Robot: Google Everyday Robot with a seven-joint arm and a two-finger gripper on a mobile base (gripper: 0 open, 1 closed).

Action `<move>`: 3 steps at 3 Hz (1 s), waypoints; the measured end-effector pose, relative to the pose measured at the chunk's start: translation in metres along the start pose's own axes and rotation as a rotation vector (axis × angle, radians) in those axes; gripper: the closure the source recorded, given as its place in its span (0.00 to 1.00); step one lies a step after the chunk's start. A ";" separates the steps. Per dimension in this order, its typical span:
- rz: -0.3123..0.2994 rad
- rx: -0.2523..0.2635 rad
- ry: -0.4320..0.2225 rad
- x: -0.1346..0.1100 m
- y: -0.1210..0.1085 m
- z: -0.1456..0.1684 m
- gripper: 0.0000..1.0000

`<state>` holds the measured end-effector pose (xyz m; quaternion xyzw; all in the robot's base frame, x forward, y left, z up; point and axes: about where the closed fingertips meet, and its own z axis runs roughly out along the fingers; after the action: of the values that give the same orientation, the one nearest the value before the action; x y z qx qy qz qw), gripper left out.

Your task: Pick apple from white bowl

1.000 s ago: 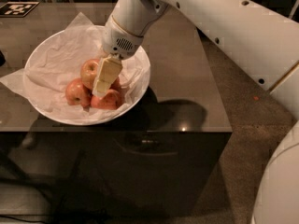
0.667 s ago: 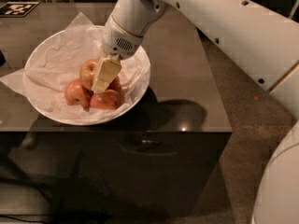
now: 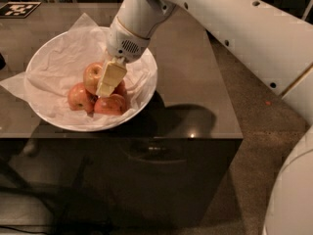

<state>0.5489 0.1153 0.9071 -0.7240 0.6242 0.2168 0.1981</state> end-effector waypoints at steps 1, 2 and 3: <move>-0.021 0.070 0.026 -0.020 0.009 -0.028 1.00; -0.060 0.163 0.049 -0.050 0.023 -0.064 1.00; -0.087 0.223 0.057 -0.073 0.034 -0.099 1.00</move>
Offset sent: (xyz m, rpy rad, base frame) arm -0.0421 -0.0006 0.1394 -0.0354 -0.2963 -0.0720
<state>0.5127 0.1155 1.0295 -0.7299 0.6177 0.1164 0.2686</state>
